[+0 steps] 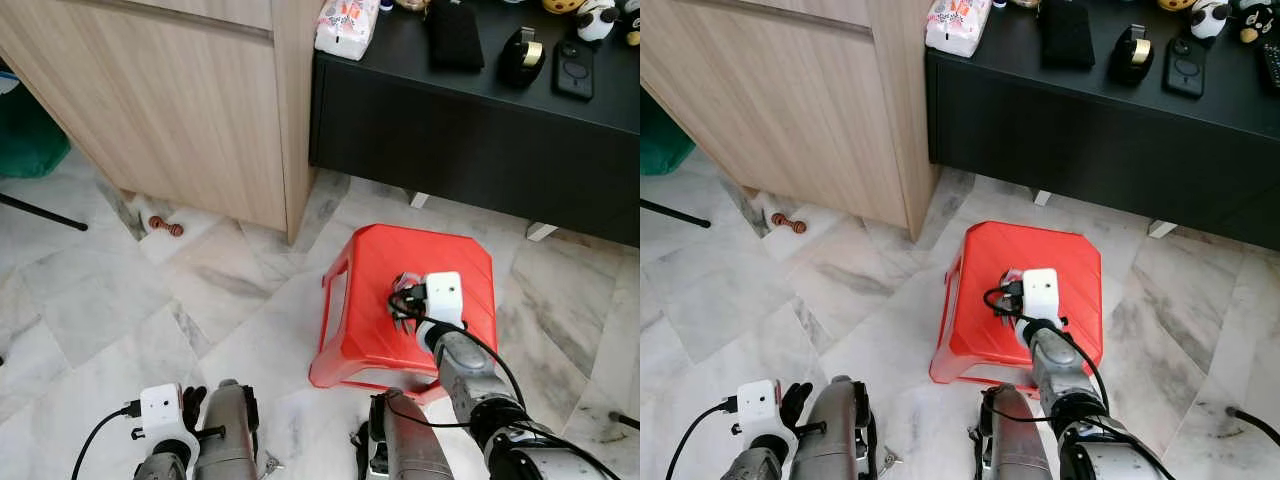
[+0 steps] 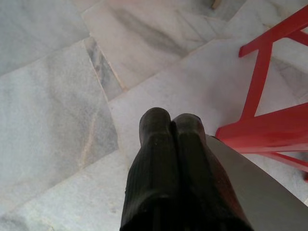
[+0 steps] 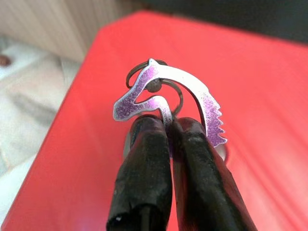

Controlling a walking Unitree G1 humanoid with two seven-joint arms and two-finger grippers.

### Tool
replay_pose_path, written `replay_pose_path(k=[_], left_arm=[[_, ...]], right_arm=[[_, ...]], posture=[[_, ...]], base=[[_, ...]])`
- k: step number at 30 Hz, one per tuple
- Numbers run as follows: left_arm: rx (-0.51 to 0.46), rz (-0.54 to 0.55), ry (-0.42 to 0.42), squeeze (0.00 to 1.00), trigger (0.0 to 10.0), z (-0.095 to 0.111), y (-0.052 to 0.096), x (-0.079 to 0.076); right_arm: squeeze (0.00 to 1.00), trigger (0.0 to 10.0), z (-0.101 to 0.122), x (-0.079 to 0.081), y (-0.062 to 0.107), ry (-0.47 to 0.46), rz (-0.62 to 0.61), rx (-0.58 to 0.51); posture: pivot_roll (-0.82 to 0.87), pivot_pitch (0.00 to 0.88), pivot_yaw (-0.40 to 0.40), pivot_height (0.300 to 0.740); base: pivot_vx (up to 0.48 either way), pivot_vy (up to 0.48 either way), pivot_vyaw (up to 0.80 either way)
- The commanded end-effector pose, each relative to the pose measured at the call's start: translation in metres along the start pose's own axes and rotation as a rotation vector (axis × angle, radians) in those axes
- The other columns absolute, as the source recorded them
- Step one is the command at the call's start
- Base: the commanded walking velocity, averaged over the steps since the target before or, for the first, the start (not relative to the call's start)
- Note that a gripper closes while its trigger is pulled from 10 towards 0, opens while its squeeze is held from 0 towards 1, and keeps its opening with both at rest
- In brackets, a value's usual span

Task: Hang keys on a hook

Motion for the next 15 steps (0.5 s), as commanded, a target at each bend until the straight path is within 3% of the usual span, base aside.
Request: replay_pose_path(k=[1,9,11,12,13,14,15], left_arm=[[0.207,-0.010,0.014,0.00,10.0,-0.058,0.024,-0.004],[0.235,-0.004,0.013,0.00,10.0,-0.055,0.014,-0.006],[0.237,-0.003,0.011,0.00,10.0,-0.052,0.011,-0.006],[0.238,-0.004,0.007,0.00,10.0,-0.050,0.008,-0.006],[0.238,-0.004,0.005,0.00,10.0,-0.049,0.007,-0.006],[0.237,-0.004,0.004,0.00,10.0,-0.048,0.006,-0.005],[0.237,-0.004,0.002,0.00,10.0,-0.047,0.005,-0.005]], right_arm=[[0.00,0.0,-0.013,-0.011,0.008,-0.004,-0.028,0.013],[0.00,0.0,-0.029,-0.015,0.028,0.038,-0.021,-0.040],[0.00,0.0,-0.028,-0.015,0.031,-0.005,-0.023,-0.064],[0.00,1.1,-0.028,-0.013,0.035,0.012,-0.009,-0.088],[0.00,7.5,-0.028,-0.013,0.036,0.019,-0.011,-0.095],[0.00,10.0,-0.029,-0.014,0.038,0.029,-0.018,-0.098],[0.00,10.0,-0.029,-0.016,0.039,0.041,-0.030,-0.101]], posture=[[0.18,0.310,-0.102,0.633],[0.16,0.219,-0.094,0.633],[0.15,0.195,-0.091,0.633],[0.15,0.177,-0.085,0.633],[0.15,0.166,-0.083,0.633],[0.15,0.161,-0.081,0.633],[0.14,0.143,-0.075,0.633]], base=[[0.000,0.000,0.00],[0.000,0.000,0.00],[0.000,0.000,0.00],[0.000,0.000,0.00],[0.000,0.000,0.00],[0.000,0.000,0.00],[0.000,0.000,0.00]])
Point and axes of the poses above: a point about 5 cm out from each wrist's last joint towards the gripper, its own y axis pointing back from the gripper into the wrist, its own z axis along the axis of the wrist's last joint, x = y × z, the point moved 6 cm from there along -y, pointing out of the wrist towards the gripper, and after that the axes turned 10 degrees about -y, right-handed, at the moved point
